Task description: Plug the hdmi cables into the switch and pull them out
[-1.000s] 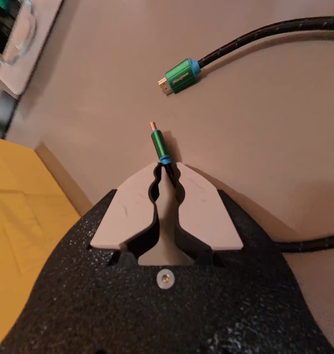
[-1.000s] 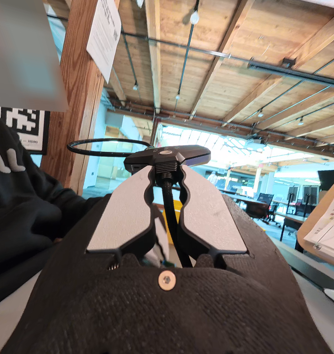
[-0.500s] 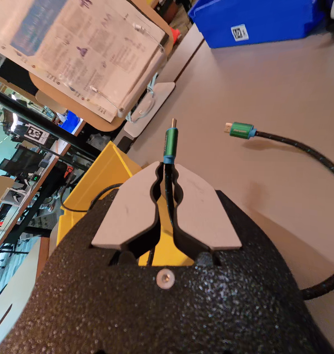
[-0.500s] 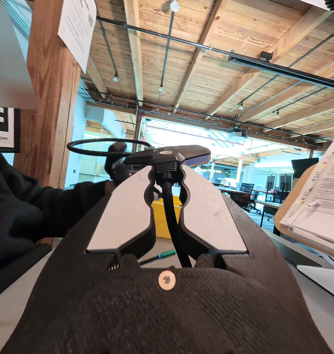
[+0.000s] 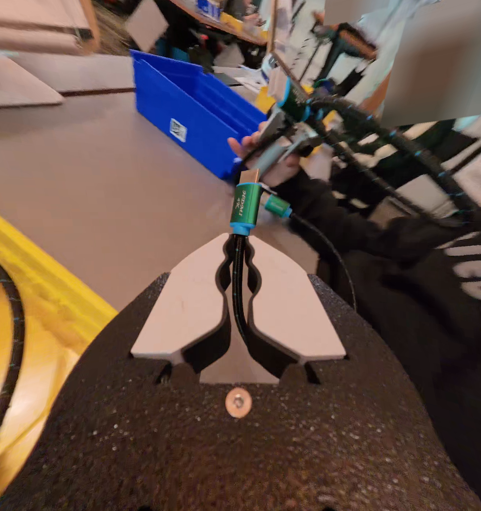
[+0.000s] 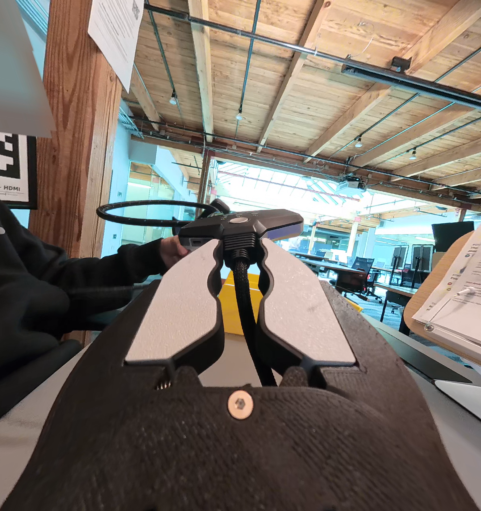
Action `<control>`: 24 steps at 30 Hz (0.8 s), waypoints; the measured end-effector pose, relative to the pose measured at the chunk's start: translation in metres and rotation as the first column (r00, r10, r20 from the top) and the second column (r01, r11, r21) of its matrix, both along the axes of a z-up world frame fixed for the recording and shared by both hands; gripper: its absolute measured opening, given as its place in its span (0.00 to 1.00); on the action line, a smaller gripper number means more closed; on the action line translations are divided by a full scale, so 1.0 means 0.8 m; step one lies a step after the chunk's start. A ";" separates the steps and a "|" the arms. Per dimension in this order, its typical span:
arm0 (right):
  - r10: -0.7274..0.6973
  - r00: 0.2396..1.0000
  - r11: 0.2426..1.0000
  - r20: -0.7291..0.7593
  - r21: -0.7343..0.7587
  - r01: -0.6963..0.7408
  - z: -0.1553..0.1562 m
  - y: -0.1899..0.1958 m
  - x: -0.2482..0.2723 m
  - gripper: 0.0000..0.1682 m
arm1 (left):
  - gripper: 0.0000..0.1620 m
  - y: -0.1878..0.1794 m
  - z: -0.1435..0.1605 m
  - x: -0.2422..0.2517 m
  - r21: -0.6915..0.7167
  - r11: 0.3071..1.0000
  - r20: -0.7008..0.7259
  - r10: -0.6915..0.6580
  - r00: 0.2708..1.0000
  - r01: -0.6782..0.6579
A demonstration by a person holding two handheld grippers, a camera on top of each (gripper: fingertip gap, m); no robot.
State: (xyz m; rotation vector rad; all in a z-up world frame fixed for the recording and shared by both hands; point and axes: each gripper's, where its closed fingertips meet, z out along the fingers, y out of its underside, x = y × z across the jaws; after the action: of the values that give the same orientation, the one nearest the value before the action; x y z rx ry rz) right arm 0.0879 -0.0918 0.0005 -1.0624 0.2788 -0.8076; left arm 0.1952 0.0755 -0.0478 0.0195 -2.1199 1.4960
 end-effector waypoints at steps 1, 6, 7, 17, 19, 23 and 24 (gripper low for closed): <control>0.003 1.000 1.000 -0.004 -0.005 -0.003 -0.001 0.001 0.001 0.14 | 0.04 0.002 0.003 0.000 -0.014 1.000 -0.045 -0.012 0.999 0.012; 0.014 1.000 1.000 -0.010 -0.016 -0.014 -0.003 0.005 0.001 0.14 | 0.04 0.011 0.007 0.005 -0.043 0.998 -0.096 -0.040 0.995 0.036; 0.019 1.000 1.000 -0.009 -0.014 -0.019 -0.003 0.005 0.000 0.14 | 0.04 0.014 0.008 0.003 -0.050 0.997 -0.093 -0.061 0.994 0.057; 0.032 0.999 0.999 -0.022 -0.030 -0.033 -0.006 0.010 0.001 0.14 | 0.04 0.031 -0.012 -0.022 0.028 0.971 -0.088 -0.233 0.968 0.237; 0.041 0.999 0.998 -0.029 -0.038 -0.042 -0.008 0.012 0.001 0.14 | 0.04 0.026 -0.009 -0.012 0.007 0.983 -0.019 -0.183 0.983 0.183; 0.080 0.995 0.994 -0.065 -0.075 -0.085 -0.016 0.023 0.001 0.14 | 0.04 0.030 0.016 0.003 -0.053 0.998 0.264 -0.030 0.964 0.046; 0.103 0.992 0.990 -0.079 -0.090 -0.110 -0.020 0.029 0.000 0.14 | 0.04 0.033 0.022 0.007 -0.057 0.998 0.356 0.018 0.934 0.002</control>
State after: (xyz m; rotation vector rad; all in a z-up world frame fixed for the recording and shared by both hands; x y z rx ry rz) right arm 0.0882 -0.0689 -0.0151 -1.1879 0.2464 -0.6922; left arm 0.2008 0.1017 -0.0305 -0.2860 -2.3559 1.6654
